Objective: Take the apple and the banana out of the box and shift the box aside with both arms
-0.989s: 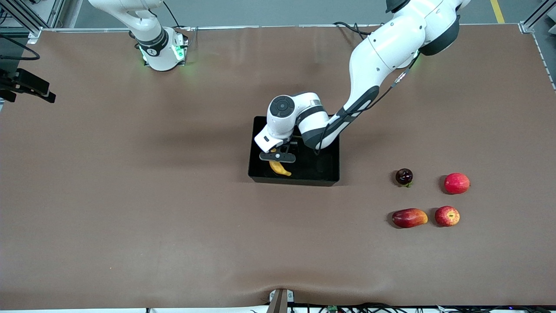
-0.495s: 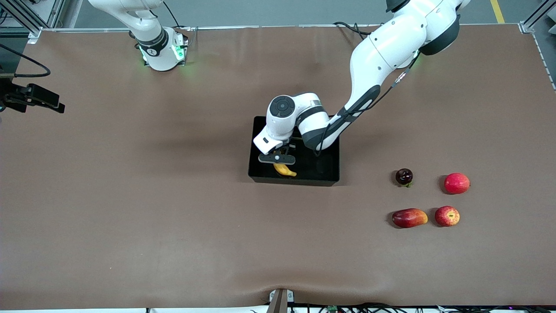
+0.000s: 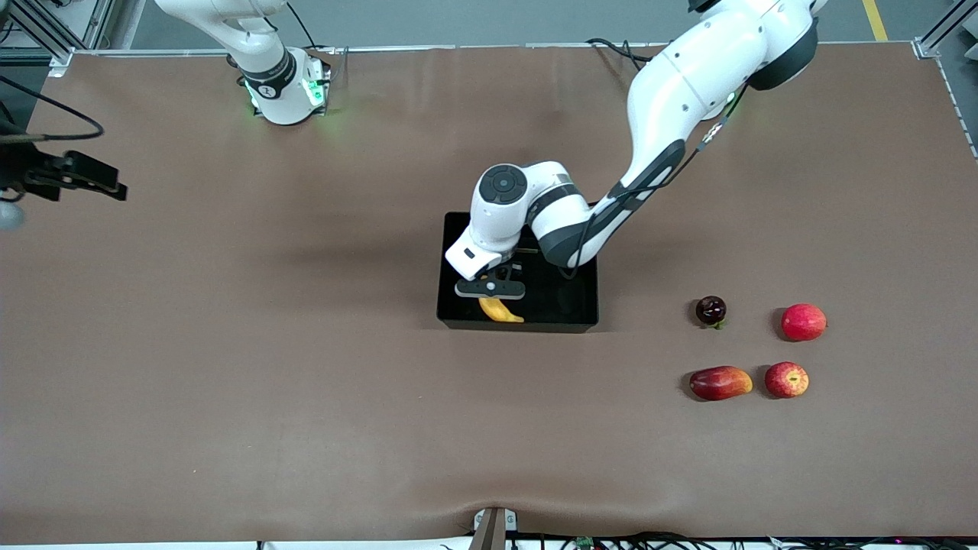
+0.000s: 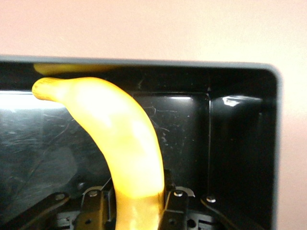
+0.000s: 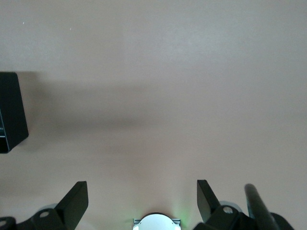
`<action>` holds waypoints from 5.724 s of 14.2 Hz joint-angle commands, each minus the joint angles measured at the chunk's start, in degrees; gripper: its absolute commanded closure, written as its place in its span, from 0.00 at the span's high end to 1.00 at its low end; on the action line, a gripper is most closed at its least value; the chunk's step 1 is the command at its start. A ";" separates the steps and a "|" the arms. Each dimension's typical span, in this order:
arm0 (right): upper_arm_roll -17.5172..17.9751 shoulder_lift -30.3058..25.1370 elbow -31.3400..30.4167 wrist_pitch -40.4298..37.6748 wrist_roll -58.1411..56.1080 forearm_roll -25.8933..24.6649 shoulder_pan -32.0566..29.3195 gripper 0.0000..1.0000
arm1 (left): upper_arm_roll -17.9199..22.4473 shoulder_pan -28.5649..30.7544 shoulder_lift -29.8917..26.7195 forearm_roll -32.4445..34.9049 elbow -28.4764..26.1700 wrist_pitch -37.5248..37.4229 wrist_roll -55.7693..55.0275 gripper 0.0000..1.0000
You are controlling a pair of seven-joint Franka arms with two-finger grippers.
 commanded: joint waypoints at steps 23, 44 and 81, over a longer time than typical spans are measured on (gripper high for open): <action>-0.23 18.01 -9.67 32.10 31.34 9.60 35.84 1.00 | -31.29 59.94 -13.53 1.38 -20.52 -31.00 56.63 0.00; -0.40 23.57 -12.50 42.95 32.57 4.05 35.68 0.00 | -25.24 75.16 -10.45 16.23 -35.46 -9.31 68.97 0.00; -0.40 15.64 -26.81 40.02 -24.02 6.17 -16.53 0.00 | -40.59 73.31 -12.39 13.95 -15.63 -28.33 61.93 1.00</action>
